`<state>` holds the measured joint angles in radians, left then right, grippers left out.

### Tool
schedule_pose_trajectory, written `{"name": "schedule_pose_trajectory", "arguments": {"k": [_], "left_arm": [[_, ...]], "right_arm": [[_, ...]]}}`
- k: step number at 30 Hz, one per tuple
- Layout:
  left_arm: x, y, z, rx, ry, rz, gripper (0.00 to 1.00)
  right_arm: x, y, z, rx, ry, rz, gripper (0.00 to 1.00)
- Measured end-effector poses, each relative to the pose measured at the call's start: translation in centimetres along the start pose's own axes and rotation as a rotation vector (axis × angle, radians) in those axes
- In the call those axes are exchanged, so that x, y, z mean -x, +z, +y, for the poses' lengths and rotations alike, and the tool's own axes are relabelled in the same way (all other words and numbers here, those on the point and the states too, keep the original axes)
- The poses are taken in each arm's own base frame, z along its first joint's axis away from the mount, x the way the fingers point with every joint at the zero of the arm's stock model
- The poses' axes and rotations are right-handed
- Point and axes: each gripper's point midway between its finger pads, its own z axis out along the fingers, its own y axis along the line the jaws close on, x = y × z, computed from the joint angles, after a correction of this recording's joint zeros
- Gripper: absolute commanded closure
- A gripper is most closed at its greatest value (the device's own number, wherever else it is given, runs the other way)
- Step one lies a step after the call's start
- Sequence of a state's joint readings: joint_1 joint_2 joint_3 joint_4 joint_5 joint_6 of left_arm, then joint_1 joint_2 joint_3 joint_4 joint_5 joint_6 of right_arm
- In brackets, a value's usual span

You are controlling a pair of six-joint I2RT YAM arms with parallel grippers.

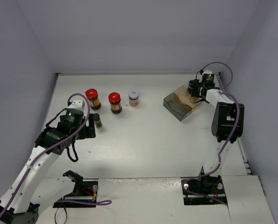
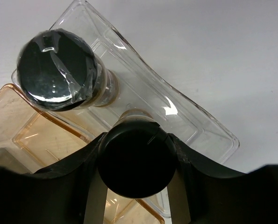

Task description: Organize the condiment bottles

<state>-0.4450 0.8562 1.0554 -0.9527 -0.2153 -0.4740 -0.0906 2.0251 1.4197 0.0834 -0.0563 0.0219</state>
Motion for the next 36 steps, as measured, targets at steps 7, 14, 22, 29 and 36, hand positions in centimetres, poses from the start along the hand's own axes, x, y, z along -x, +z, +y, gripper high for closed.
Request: {"name": "schedule_pose_trajectory", "arguments": {"k": [7, 14, 22, 29, 36], "left_arm": [[0.1, 0.0, 0.2, 0.010, 0.000, -0.005, 0.22], [0.1, 0.1, 0.2, 0.013, 0.000, -0.006, 0.21], [0.1, 0.0, 0.2, 0.014, 0.000, -0.007, 0.22], [0.2, -0.2, 0.3, 0.010, -0.003, -0.016, 0.21], [0.3, -0.4, 0.4, 0.011, -0.004, -0.027, 0.21]], "right_arm": [[0.4, 0.4, 0.3, 0.016, -0.001, -0.009, 0.85], [1.0, 1.0, 0.5, 0.028, -0.013, -0.025, 0.66], [1.2, 1.3, 0.6, 0.036, -0.031, -0.023, 0.38], [0.9, 0.6, 0.9, 0.042, -0.042, 0.000, 0.29], [5.8, -6.5, 2.5, 0.058, -0.067, -0.103, 0.18]]}}
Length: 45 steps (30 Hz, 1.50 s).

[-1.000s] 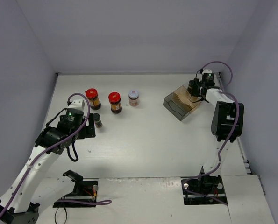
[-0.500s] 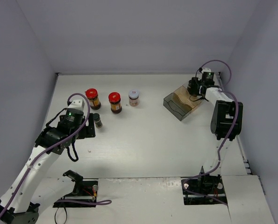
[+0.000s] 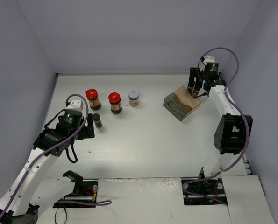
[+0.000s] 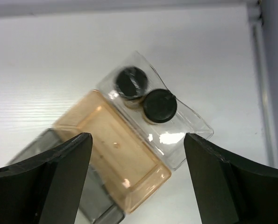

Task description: Organize the condiment bottles

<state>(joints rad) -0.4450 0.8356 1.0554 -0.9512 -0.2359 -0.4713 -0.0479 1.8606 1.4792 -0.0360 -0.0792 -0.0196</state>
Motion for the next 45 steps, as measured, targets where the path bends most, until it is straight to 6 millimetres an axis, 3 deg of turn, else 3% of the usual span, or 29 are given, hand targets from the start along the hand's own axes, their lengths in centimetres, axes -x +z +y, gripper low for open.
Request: {"name": "schedule_pose_trajectory", "arguments": {"k": [4, 6, 8, 12, 19, 24, 29, 40, 45], "left_arm": [[0.0, 0.0, 0.0, 0.001, 0.000, 0.000, 0.21], [0.0, 0.0, 0.0, 0.001, 0.000, -0.001, 0.21], [0.0, 0.0, 0.0, 0.001, 0.001, -0.001, 0.22], [0.1, -0.1, 0.2, 0.006, 0.000, -0.009, 0.22], [1.4, -2.2, 1.1, 0.017, -0.014, -0.074, 0.21], [2.1, -4.3, 2.1, 0.021, -0.034, -0.132, 0.21], [1.5, -6.0, 3.3, 0.038, -0.039, -0.145, 0.22], [0.3, -7.5, 4.6, 0.066, -0.045, -0.122, 0.21], [0.0, -7.9, 4.9, 0.068, -0.048, -0.119, 0.21]], "right_arm": [[5.1, -6.5, 3.6, 0.044, -0.044, -0.142, 0.18], [6.9, -10.0, 7.5, 0.112, -0.085, -0.211, 0.18], [7.4, -12.8, 11.8, 0.198, -0.129, -0.251, 0.18], [5.3, -16.9, 21.2, 0.390, -0.231, -0.263, 0.18], [-2.8, -21.1, 35.6, 0.677, -0.419, -0.176, 0.17], [-8.0, -20.2, 43.2, 0.782, -0.510, -0.107, 0.16], [-12.3, -18.5, 48.8, 0.856, -0.568, -0.049, 0.12], [-15.2, -14.6, 53.9, 0.916, -0.579, -0.025, 0.11], [-16.6, -13.2, 55.0, 0.931, -0.584, -0.010, 0.21]]}}
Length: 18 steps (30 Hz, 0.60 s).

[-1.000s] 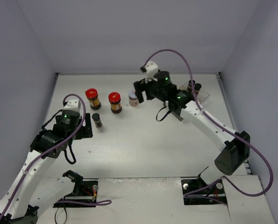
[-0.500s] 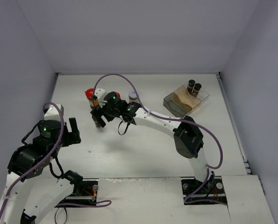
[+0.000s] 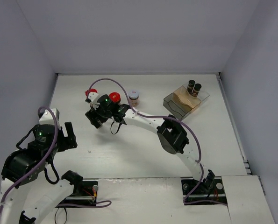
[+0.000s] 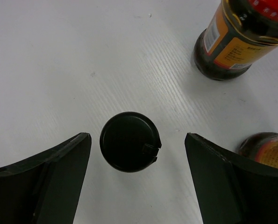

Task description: Organize the condiment bottles

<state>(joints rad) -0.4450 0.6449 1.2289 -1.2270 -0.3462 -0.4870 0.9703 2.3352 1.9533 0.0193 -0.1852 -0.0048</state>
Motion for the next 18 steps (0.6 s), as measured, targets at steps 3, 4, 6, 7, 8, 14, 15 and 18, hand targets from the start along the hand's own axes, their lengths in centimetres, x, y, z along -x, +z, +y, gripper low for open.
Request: {"name": "schedule_pose_trajectory", "arguments": {"k": [3, 4, 6, 7, 8, 14, 15, 18], "left_arm": [[-0.1, -0.1, 0.1, 0.001, -0.004, 0.002, 0.22], [-0.2, -0.1, 0.1, 0.002, -0.005, 0.003, 0.21], [-0.1, -0.1, 0.1, 0.002, -0.010, 0.001, 0.21], [-0.1, -0.1, 0.1, 0.001, -0.011, 0.001, 0.22], [-0.1, -0.1, 0.1, 0.002, -0.013, 0.002, 0.21], [0.0, -0.1, -0.1, -0.008, -0.019, -0.004, 0.21], [0.1, -0.1, -0.2, -0.011, -0.021, -0.006, 0.22], [0.3, 0.2, -0.6, -0.024, -0.027, -0.014, 0.21]], "right_arm": [[-0.9, 0.7, 0.0, 0.007, -0.001, 0.016, 0.39], [-1.2, 0.9, 0.0, 0.007, 0.001, 0.021, 0.43], [-1.4, 1.0, 0.0, 0.007, -0.002, 0.025, 0.62], [-1.4, 1.0, 0.0, 0.006, 0.000, 0.025, 0.69], [-1.3, 1.0, 0.0, 0.006, 0.002, 0.021, 0.81], [-1.9, -0.6, -0.2, -0.003, 0.002, 0.023, 0.99], [-2.1, -1.4, -0.2, -0.008, 0.002, 0.028, 1.00], [-1.8, -4.5, -0.7, -0.031, 0.005, 0.026, 1.00]]}}
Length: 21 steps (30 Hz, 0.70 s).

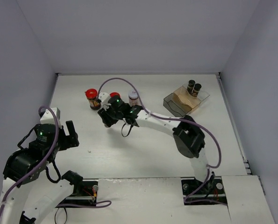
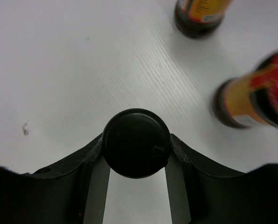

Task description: Organize the condiment bottles

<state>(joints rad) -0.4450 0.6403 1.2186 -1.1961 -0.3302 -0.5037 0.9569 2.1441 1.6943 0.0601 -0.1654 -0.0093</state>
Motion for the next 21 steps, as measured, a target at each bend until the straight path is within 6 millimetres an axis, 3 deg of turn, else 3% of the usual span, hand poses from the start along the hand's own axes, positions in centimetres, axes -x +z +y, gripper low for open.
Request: {"name": "schedule_pose_trajectory", "arguments": {"k": [3, 6, 8, 11, 14, 16, 21], "left_arm": [[-0.2, 0.7, -0.5, -0.012, 0.000, 0.009, 0.22], [-0.2, 1.6, -1.3, -0.020, 0.006, 0.028, 0.21], [-0.2, 2.2, -1.9, -0.028, 0.009, 0.038, 0.21], [-0.1, 3.2, -2.7, -0.039, 0.012, 0.051, 0.22], [-0.3, 4.1, -3.5, -0.056, 0.017, 0.069, 0.21], [-0.4, 4.7, -4.1, -0.069, 0.019, 0.081, 0.21], [-0.1, 5.4, -4.9, -0.089, 0.019, 0.087, 0.22]], "right_arm": [[0.9, -4.8, -1.9, -0.047, 0.020, -0.025, 1.00], [2.8, -10.3, -6.0, -0.137, 0.060, -0.093, 1.00], [3.8, -14.6, -10.3, -0.241, 0.102, -0.150, 1.00], [3.4, -20.8, -17.1, -0.409, 0.181, -0.204, 1.00], [0.8, -26.6, -24.0, -0.581, 0.275, -0.222, 1.00], [-2.0, -30.3, -28.4, -0.704, 0.350, -0.207, 1.00], [-8.1, -35.7, -35.0, -0.891, 0.507, -0.171, 1.00]]}}
